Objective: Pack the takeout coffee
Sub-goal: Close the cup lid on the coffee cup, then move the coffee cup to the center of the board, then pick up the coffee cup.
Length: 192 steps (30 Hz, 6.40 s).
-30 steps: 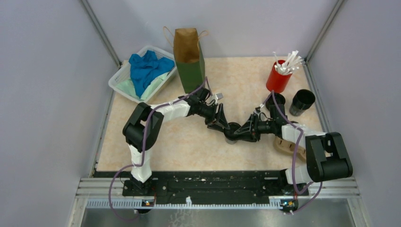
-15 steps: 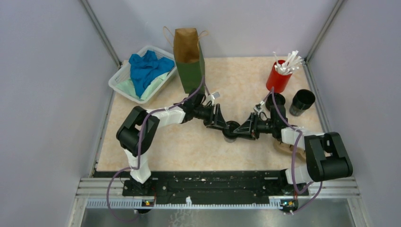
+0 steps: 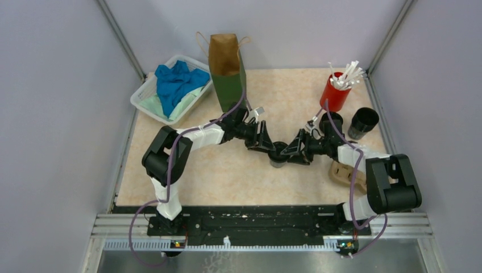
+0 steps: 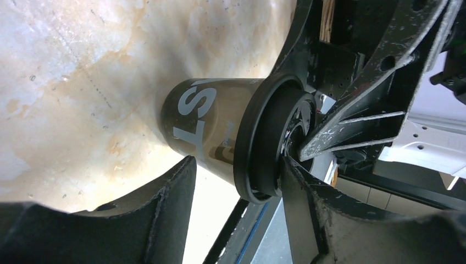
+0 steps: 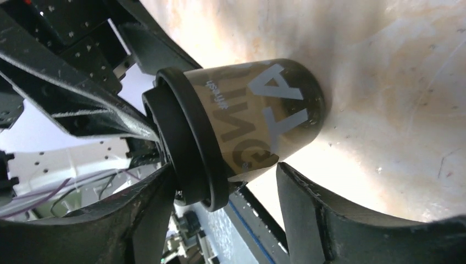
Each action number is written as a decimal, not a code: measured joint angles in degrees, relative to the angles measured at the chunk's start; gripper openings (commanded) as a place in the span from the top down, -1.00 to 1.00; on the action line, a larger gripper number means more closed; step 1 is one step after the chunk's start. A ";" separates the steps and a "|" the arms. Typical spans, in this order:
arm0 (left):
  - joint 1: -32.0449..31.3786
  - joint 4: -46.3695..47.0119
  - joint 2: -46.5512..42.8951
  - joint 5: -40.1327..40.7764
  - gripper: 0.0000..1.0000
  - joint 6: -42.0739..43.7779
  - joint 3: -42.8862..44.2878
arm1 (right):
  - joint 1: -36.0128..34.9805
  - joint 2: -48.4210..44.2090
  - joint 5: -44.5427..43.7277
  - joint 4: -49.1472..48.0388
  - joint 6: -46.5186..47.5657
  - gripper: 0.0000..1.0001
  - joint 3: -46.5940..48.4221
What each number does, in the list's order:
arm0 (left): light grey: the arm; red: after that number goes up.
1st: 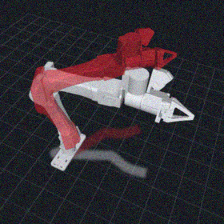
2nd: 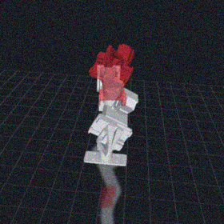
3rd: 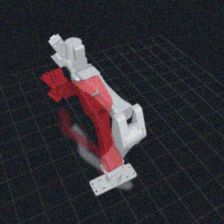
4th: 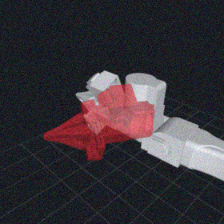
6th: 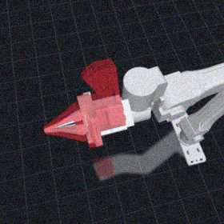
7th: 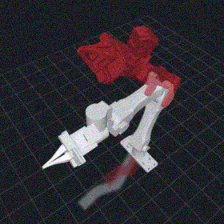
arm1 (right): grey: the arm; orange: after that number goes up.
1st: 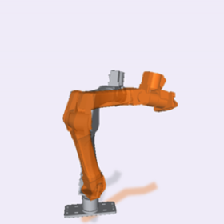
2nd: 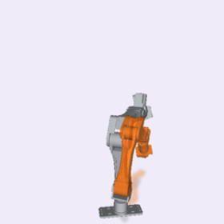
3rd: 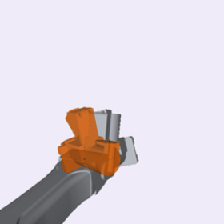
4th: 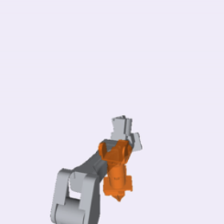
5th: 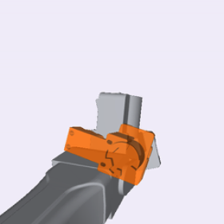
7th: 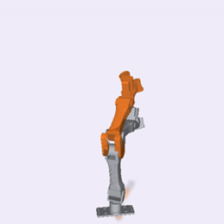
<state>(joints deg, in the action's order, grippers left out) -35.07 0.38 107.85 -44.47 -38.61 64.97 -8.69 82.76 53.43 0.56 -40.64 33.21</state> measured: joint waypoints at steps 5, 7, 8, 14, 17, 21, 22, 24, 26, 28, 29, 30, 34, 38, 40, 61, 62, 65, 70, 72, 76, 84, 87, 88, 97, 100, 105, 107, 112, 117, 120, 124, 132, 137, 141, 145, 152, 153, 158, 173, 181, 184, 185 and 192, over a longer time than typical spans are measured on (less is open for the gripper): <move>-0.39 -7.76 0.07 2.36 -0.49 2.34 3.48 | 0.02 0.07 -2.60 3.80 2.36 -0.60 2.32; -0.50 -9.88 0.22 3.04 -0.58 2.86 4.42 | 0.02 0.07 -2.86 5.14 3.08 -0.62 3.30; -0.50 -10.82 0.31 3.26 -0.63 3.15 4.90 | 0.02 0.07 -2.91 5.66 3.37 -0.63 3.76; -0.48 -16.00 0.33 4.48 -0.89 4.74 6.73 | 0.24 -0.02 -2.82 8.87 4.90 -0.68 6.47; -0.44 -18.34 0.33 5.03 -0.94 5.60 7.74 | 0.28 -0.17 -2.82 10.29 6.08 -0.68 6.75; -0.37 -20.55 0.31 5.42 -0.96 6.25 8.66 | 0.33 -0.17 -3.43 13.66 8.26 -0.66 7.37; -0.33 -21.22 0.31 5.55 -0.95 6.49 8.96 | 0.35 -0.17 -3.98 14.60 9.07 -0.63 7.58; -0.26 -22.32 0.31 6.01 -0.95 7.08 9.57 | 0.35 -0.17 -4.94 16.76 10.34 -0.58 8.35; -0.26 -22.99 0.31 6.27 -0.96 7.32 10.08 | 0.35 -0.17 -5.79 18.60 11.45 -0.57 9.20; -0.26 -23.32 0.31 6.25 -0.96 7.34 10.40 | 0.35 -0.17 -6.51 20.15 12.28 -0.58 9.97; -0.26 -23.43 0.31 6.23 -0.97 7.34 10.51 | 0.35 -0.17 -6.75 20.37 12.52 -0.58 10.10; -0.26 -23.63 0.31 6.21 -0.97 7.32 10.80 | 0.35 -0.20 -7.02 20.57 12.63 -0.59 10.21; -0.26 -23.82 0.33 6.12 -0.90 7.26 12.13 | 0.35 -0.22 -7.48 21.22 12.61 -0.60 10.40; -0.26 -23.30 0.55 5.40 -0.71 6.84 12.24 | 0.35 -0.22 -7.21 21.16 12.07 -0.52 10.40; -0.26 -23.17 1.16 5.29 -0.61 6.64 12.24 | 0.35 -0.22 -6.60 19.43 10.80 -0.47 10.32; 0.55 -16.02 2.91 0.85 -0.82 4.09 8.92 | 3.61 5.09 1.57 6.95 7.52 -0.88 7.13; 0.55 -16.79 2.91 1.38 -0.87 4.35 9.22 | 3.61 3.37 1.05 8.94 8.02 -0.89 7.39; 0.55 -18.97 2.89 2.49 -0.96 4.74 10.12 | 3.61 -1.16 -0.15 14.56 9.70 -0.92 8.76; 0.55 -24.48 2.86 5.97 -0.96 6.16 14.78 | 2.49 -5.86 -6.73 26.56 14.43 -0.97 14.53; 0.55 -26.47 2.21 7.65 -0.96 7.02 17.07 | 0.46 -6.36 -12.02 31.34 16.72 -0.97 18.21; 0.57 -30.64 -3.56 11.47 -0.96 8.22 17.92 | -6.03 -6.40 -24.15 39.23 20.76 -0.97 26.10; 0.59 -36.48 -27.56 18.18 -0.96 8.26 14.03 | -21.81 -0.74 -44.74 48.72 25.66 -0.92 40.04; 0.59 -38.18 -36.68 20.31 -0.97 7.02 12.15 | -25.42 1.22 -50.73 51.21 26.58 -0.89 41.42; 0.59 -38.64 -39.08 20.76 -0.97 6.60 11.56 | -26.10 1.64 -51.98 51.93 26.73 -0.89 41.53; 0.59 -42.34 -42.49 21.62 -0.96 4.66 7.69 | -29.03 3.37 -56.26 54.88 26.49 -0.88 42.93; 0.59 -42.99 -41.16 21.64 -0.96 4.87 7.65 | -30.01 3.74 -56.22 54.82 25.73 -0.88 43.04; 0.59 -43.25 -40.17 21.62 -0.96 5.57 7.72 | -31.19 6.23 -56.87 54.80 24.44 -0.81 43.04; 0.59 -43.32 -39.85 21.57 -0.96 5.75 7.91 | -31.54 7.10 -57.11 54.80 23.98 -0.74 43.04; 0.59 -43.80 -38.84 21.53 -0.96 6.64 8.92 | -32.74 9.01 -59.47 54.93 22.82 -0.59 43.10; 0.59 -44.15 -38.14 21.62 -0.96 7.74 9.62 | -33.99 9.90 -61.31 54.95 21.92 -0.34 43.10; 0.61 -44.26 -37.81 21.59 -0.96 8.39 9.92 | -34.12 9.92 -62.73 54.82 21.07 -0.20 43.12; 1.07 -44.98 -37.59 21.59 -0.96 9.03 10.54 | -34.10 10.51 -65.37 54.21 20.35 -0.03 43.95; 2.21 -45.94 -33.66 21.33 -0.96 11.74 14.29 | -25.92 17.84 -68.74 47.71 21.64 -0.02 50.86; 3.06 -47.10 -29.35 20.87 -0.96 14.16 19.06 | -16.76 32.00 -68.85 44.52 24.68 -0.05 68.22; 3.67 -47.10 -26.62 20.06 -0.96 16.15 21.64 | -12.33 42.73 -68.13 44.22 26.93 -0.08 83.34; 4.33 -47.21 -24.52 19.65 -0.96 17.79 23.15 | -10.25 45.53 -66.69 46.45 27.87 -0.40 88.15; 5.01 -47.23 -20.15 18.69 -0.96 19.39 26.18 | -10.19 47.04 -64.08 54.64 28.89 -0.97 94.03; 5.03 -47.25 -19.58 18.56 -0.96 19.52 26.67 | -10.14 47.04 -63.54 56.35 28.89 -0.97 95.30; 5.03 -47.60 -17.68 18.36 -0.96 20.31 28.46 | -9.46 44.52 -62.49 63.19 28.35 -0.97 100.32; 5.03 -46.84 -17.90 16.81 -0.96 24.00 27.12 | 23.15 13.97 -62.16 61.81 21.53 -0.16 69.31; 5.03 -46.80 -18.10 16.83 -0.96 25.09 26.18 | 24.04 23.69 -56.33 61.66 23.85 0.14 70.29; 5.03 -46.82 -18.10 16.83 -0.96 25.09 26.18 | 24.52 24.37 -54.31 61.66 24.59 0.18 70.27; 5.03 -46.82 -18.10 16.83 -0.96 25.09 26.18 | 24.59 24.37 -53.88 61.61 24.68 0.21 70.25; 5.03 -46.80 -18.10 16.79 -0.96 25.07 26.18 | 24.81 24.24 -51.58 60.35 25.62 0.46 66.38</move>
<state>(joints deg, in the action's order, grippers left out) -30.04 -46.41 89.76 -27.68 -13.54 91.15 16.12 107.00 1.85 60.90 -15.03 99.59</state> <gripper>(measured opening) 0.981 0.325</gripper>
